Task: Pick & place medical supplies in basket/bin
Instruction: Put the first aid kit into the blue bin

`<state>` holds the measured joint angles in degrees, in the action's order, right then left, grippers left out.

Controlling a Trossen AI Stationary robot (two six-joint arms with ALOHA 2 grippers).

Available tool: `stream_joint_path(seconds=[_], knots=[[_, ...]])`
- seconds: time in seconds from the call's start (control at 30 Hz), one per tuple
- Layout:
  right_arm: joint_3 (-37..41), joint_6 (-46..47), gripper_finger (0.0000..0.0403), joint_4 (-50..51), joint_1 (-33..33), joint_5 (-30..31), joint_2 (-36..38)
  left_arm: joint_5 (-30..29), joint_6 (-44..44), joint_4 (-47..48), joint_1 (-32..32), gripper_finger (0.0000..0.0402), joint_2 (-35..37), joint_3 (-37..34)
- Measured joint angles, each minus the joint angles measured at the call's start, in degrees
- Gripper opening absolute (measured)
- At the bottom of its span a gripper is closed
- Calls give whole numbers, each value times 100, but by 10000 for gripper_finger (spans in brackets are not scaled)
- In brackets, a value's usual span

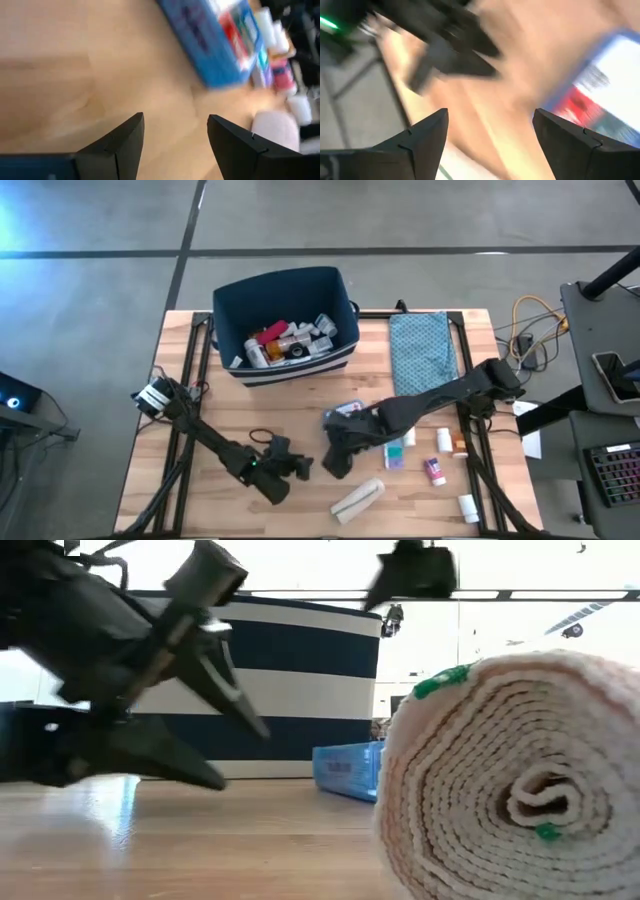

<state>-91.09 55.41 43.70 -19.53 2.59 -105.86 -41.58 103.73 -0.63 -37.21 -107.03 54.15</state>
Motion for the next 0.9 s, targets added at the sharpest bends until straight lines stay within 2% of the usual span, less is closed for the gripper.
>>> stream_joint_path(seconds=[0.13,0.27,0.5,0.6,0.77,0.9], knots=[[270,424,270,1501,-78,345,195,181,-128,-78,-55,198,23,14],[1009,750,264,1612,12,337,578,150,-162,-89,-51,198,47,34],[2584,851,260,244,677,131,1015,54,-1162,-113,140,198,308,301],[3321,783,260,-666,1077,-238,1149,113,-1713,-87,359,198,381,469],[4387,1087,260,-2365,1685,-1221,1358,846,-2667,-90,795,198,379,751],[4896,1281,260,-3160,1777,-1449,1469,1116,-3024,57,1025,198,348,757]])
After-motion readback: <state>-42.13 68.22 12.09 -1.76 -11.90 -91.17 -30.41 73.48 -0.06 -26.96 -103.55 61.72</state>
